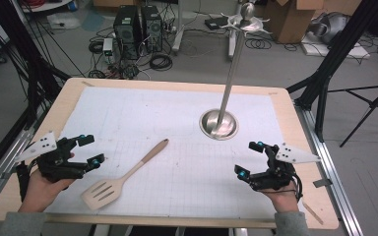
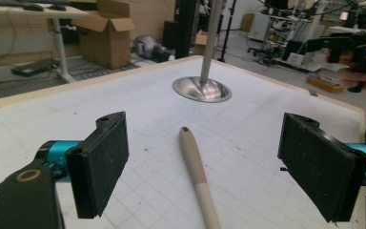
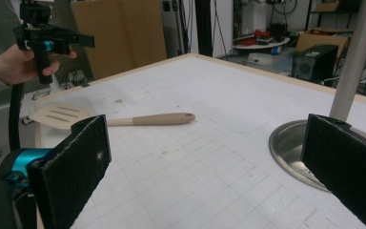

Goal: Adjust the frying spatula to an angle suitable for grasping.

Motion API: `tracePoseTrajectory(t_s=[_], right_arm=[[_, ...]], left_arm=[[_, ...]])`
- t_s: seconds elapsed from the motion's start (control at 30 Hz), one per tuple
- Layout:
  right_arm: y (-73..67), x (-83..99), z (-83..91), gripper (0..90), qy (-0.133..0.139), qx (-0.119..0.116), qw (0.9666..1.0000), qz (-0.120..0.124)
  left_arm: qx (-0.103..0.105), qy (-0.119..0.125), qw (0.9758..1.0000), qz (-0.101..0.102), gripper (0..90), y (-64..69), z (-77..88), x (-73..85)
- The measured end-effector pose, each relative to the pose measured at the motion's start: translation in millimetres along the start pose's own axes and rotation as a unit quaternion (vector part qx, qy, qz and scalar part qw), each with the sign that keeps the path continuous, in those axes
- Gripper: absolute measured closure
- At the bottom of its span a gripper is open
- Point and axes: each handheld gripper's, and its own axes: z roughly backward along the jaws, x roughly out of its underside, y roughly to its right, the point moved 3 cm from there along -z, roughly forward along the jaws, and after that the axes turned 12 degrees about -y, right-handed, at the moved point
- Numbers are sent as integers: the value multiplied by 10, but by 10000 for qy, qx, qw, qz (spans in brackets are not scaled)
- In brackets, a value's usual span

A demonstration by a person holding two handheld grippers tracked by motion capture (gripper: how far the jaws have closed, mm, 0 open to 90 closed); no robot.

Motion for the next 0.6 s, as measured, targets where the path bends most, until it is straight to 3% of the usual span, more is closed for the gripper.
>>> tracePoseTrajectory(t_s=[0.03,0.1,0.27,0.37,0.6], right_arm=[[-16,8,-28,18,-96,0,9999,49],[-44,16,-34,18,-153,-33,9999,68],[-63,20,-13,18,-117,-42,9999,47],[-64,33,10,18,-122,-18,9999,38],[-58,53,56,18,-51,5,10000,-41]], left_arm=[[73,-44,9999,74,179,0,-32,-3],[61,-129,9999,11,179,24,-70,-4],[147,-240,9996,-23,181,57,-137,2],[349,-391,9986,80,168,67,-209,11],[370,-580,9976,49,162,112,-312,34]])
